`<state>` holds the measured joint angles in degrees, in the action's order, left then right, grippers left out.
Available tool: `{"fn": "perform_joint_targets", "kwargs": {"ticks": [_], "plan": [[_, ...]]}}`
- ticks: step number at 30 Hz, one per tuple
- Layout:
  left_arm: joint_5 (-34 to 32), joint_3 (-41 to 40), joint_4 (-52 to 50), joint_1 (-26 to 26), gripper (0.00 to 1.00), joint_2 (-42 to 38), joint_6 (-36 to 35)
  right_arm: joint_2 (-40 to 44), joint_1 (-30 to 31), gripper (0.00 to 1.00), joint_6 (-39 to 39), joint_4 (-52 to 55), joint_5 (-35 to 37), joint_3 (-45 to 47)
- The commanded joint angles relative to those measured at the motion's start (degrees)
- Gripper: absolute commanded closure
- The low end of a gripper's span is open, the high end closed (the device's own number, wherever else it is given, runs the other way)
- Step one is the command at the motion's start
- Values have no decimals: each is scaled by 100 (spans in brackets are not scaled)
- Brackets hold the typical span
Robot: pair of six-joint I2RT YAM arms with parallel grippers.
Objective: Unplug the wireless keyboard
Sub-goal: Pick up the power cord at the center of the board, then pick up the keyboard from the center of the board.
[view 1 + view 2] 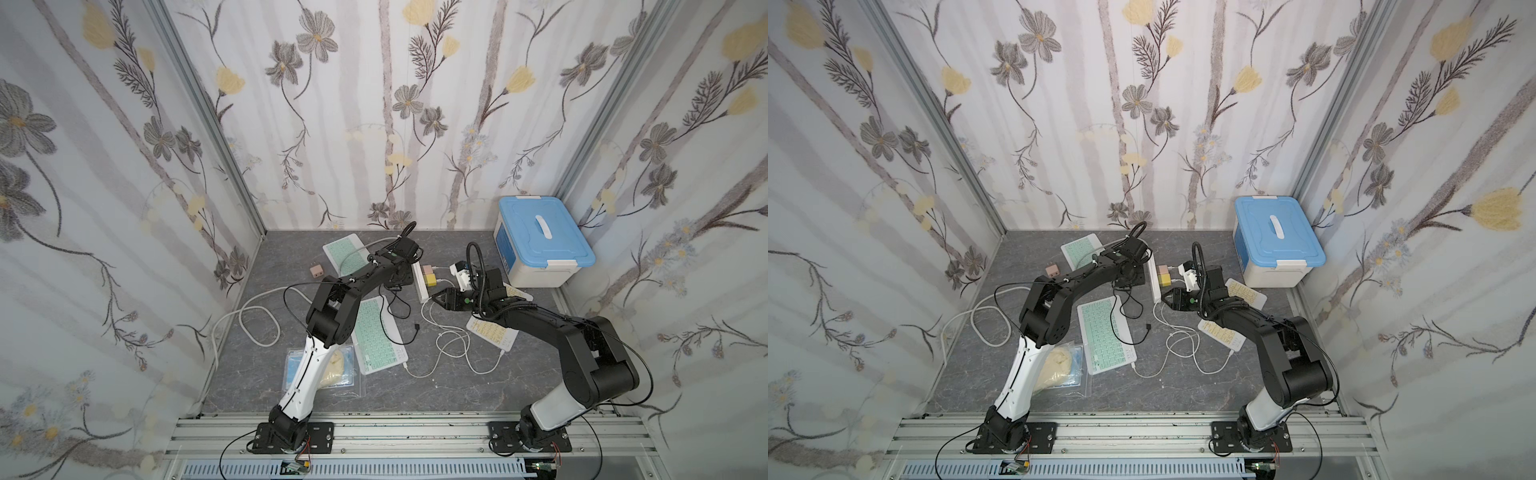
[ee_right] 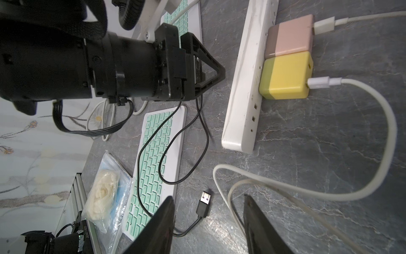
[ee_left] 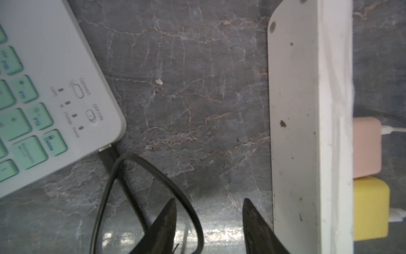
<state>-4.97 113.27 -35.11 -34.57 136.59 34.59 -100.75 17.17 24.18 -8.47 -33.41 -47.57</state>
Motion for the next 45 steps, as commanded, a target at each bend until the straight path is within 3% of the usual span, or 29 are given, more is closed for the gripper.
{"fn": "perform_joint_targets", "kwargs": {"ticks": [1, 9, 19, 24, 27, 35, 45], "plan": [[-299, 124, 69, 2, 66, 36, 66, 64, -3, 48, 12, -357, -154, 23], [-355, 169, 26, -1, 100, -274, -101, 1, -21, 48, 114, -509, -247, 81], [0, -717, 200, -102, 100, -1838, -297, -306, -21, 47, 631, -983, -656, -81], [49, -1079, 188, -131, 100, -2395, -408, -692, 94, 45, 1768, -1467, -856, -271], [99, -1191, 187, -154, 100, -2601, -425, -995, 265, 50, 2350, -1108, -708, -810], [175, -1250, 206, -252, 100, -3078, -479, -1475, 743, 43, 3783, -971, -362, -1553], [385, -1695, 482, -357, 100, -3746, -447, -2092, 988, 40, 5374, -1647, 87, -1628]]}}
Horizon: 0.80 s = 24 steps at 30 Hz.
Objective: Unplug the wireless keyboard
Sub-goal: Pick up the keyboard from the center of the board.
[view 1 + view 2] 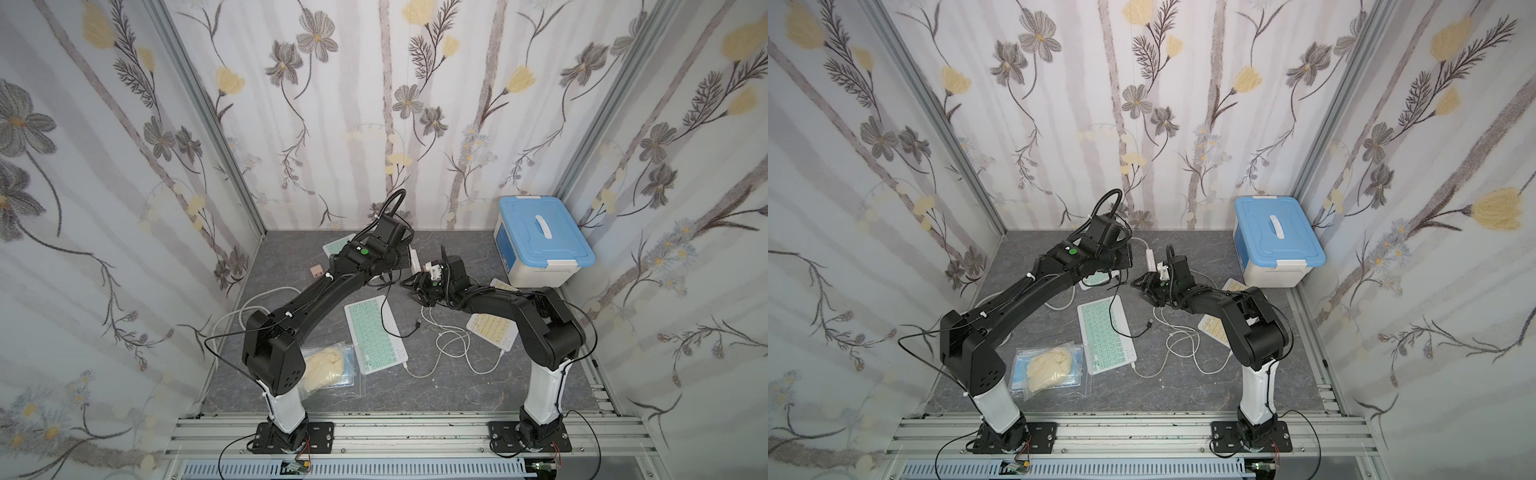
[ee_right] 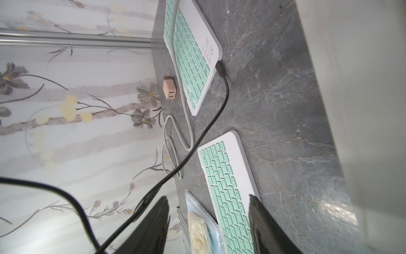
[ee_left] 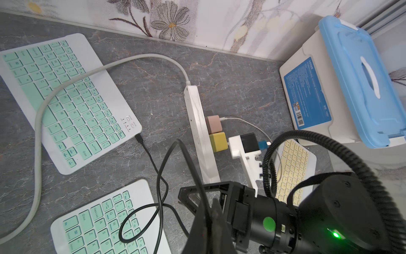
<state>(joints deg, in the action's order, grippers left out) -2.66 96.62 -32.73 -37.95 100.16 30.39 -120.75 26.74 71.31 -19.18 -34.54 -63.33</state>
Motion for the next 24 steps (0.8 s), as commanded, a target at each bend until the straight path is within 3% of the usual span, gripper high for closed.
{"fn": "perform_joint_targets", "kwargs": {"ticks": [1, 9, 17, 24], "plan": [[234, -1, 249, -43, 100, -129, -45, -118, 46, 40, 756, -619, 199, -73], [441, 238, 286, -229, 100, -337, -72, -145, 202, 37, 1141, -763, 438, -81], [506, 287, 316, -239, 100, -736, -103, -657, 319, 35, 1556, -1167, 212, -314], [416, 314, 232, -245, 100, -1063, -216, -697, 345, 36, 1473, -977, 391, -425]]}}
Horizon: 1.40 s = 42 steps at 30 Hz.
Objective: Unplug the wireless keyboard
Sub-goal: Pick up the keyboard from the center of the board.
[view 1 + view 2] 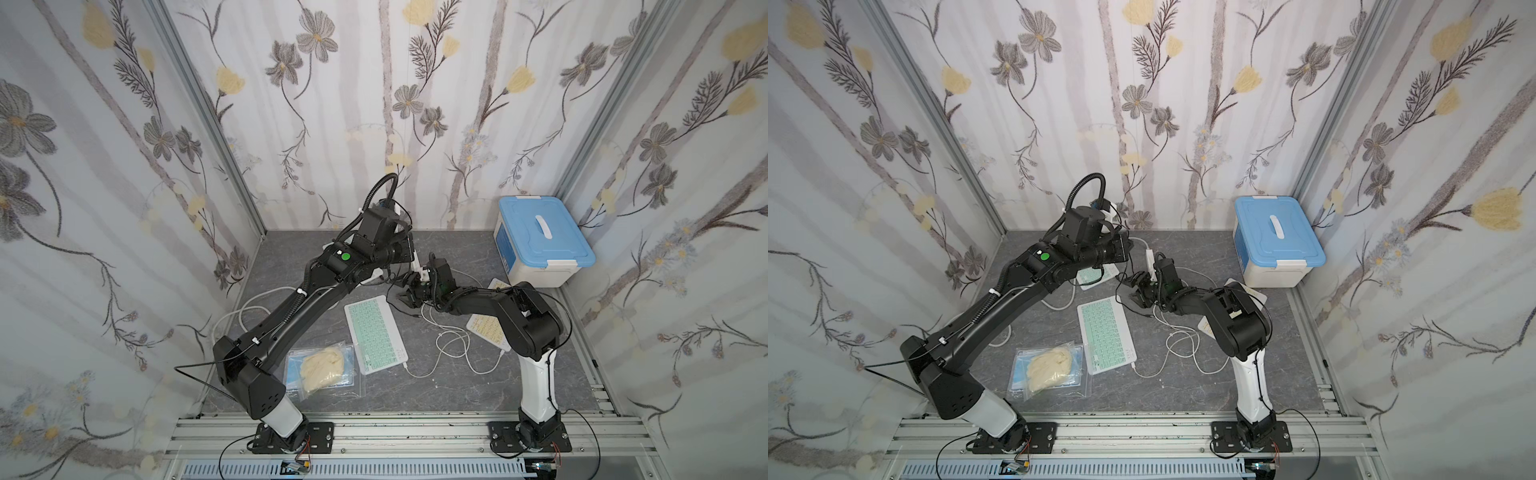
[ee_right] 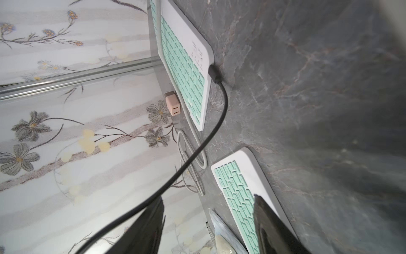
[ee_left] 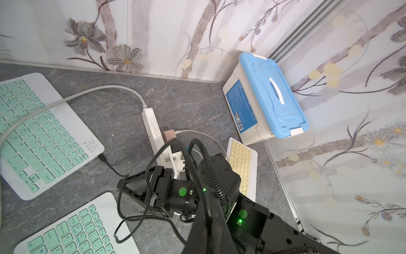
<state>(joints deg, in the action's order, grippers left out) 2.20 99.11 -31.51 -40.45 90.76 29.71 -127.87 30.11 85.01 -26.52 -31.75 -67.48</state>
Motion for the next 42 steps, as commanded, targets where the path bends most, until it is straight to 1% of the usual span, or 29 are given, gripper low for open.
{"fn": "perform_joint_targets", "kwargs": {"ticks": [1, 3, 5, 10, 12, 16, 20, 26, 30, 33, 35, 38, 42], "plan": [[-119, 65, 93, 5, 100, -183, -194, 76, 12, 37, 73, -226, 140, 50], [-207, 80, 37, 9, 100, -280, -277, 237, 8, 40, 10, -231, 218, 252], [-258, 121, -24, 5, 100, -351, -357, 428, 11, 41, -55, -280, 257, 534], [-228, 272, -114, 2, 100, -418, -459, 841, -4, 40, -105, -435, 330, 1123], [-128, 347, -128, 10, 100, -430, -461, 855, -13, 40, -123, -418, 363, 1121], [152, 513, -143, -5, 100, -469, -439, 639, -13, 39, -32, -456, 198, 807], [322, 747, -290, -59, 100, -516, -501, 571, -34, 38, -8, -376, 332, 639], [399, 904, -303, -65, 100, -633, -510, 292, -20, 36, -60, -200, 207, 230], [558, 956, -236, -66, 100, -583, -441, 102, 58, 36, -157, -71, 273, -15], [625, 983, -199, -68, 100, -566, -413, -197, 56, 36, -221, -56, 226, -295], [624, 999, -198, -68, 100, -579, -410, -450, 58, 38, -258, -52, 105, -565], [626, 1004, -210, -65, 100, -608, -418, -754, 88, 41, -419, 73, 118, -950], [593, 980, -130, -65, 100, -665, -388, -1143, 98, 41, -575, 283, 107, -1428]]}}
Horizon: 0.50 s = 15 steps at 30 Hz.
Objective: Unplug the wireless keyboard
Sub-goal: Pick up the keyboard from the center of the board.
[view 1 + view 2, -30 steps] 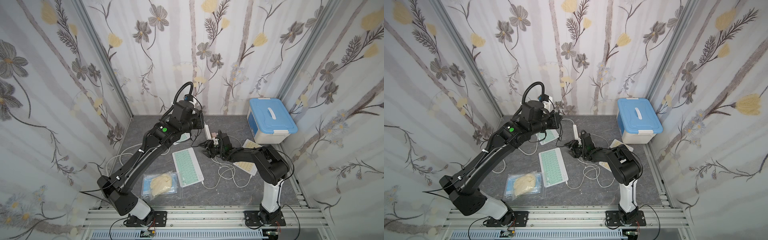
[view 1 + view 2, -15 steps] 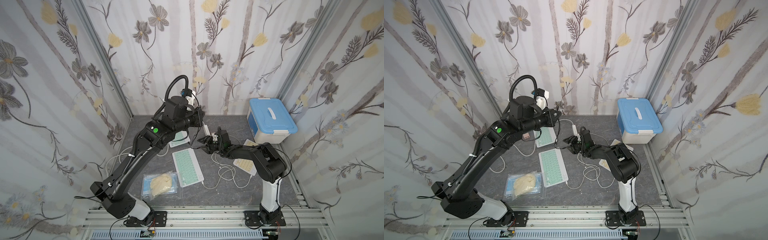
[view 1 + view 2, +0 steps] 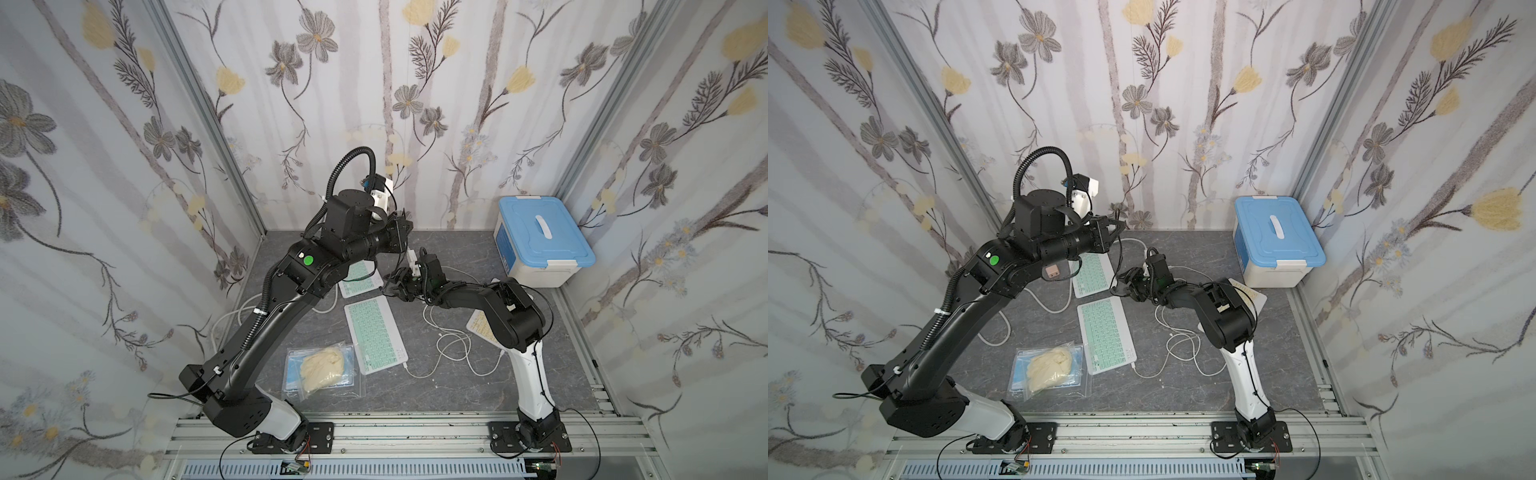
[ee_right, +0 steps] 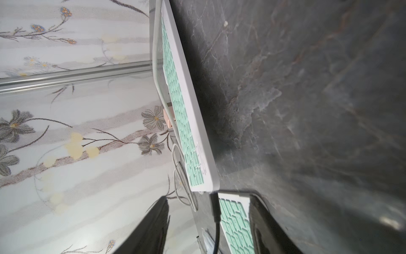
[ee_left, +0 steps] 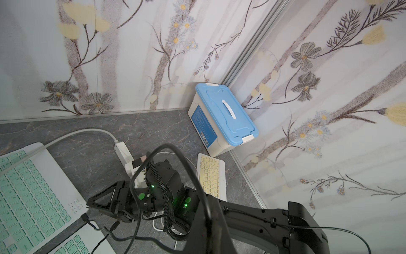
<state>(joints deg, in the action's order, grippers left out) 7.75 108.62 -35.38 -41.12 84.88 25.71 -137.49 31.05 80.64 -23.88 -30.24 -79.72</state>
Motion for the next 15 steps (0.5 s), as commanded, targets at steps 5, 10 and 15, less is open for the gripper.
{"fn": "perform_joint_targets", "kwargs": {"ticks": [5, 10, 15], "plan": [[8, 3, 261, -1, 100, -112, -13, -386, 49, 46, -98, -191, -137, -406], [17, -33, 268, -1, 100, -87, 12, -571, 77, 52, -60, -537, -241, -647], [-1, -68, 262, 7, 100, -112, -13, -720, 102, 59, -20, -656, -394, -910]]}}
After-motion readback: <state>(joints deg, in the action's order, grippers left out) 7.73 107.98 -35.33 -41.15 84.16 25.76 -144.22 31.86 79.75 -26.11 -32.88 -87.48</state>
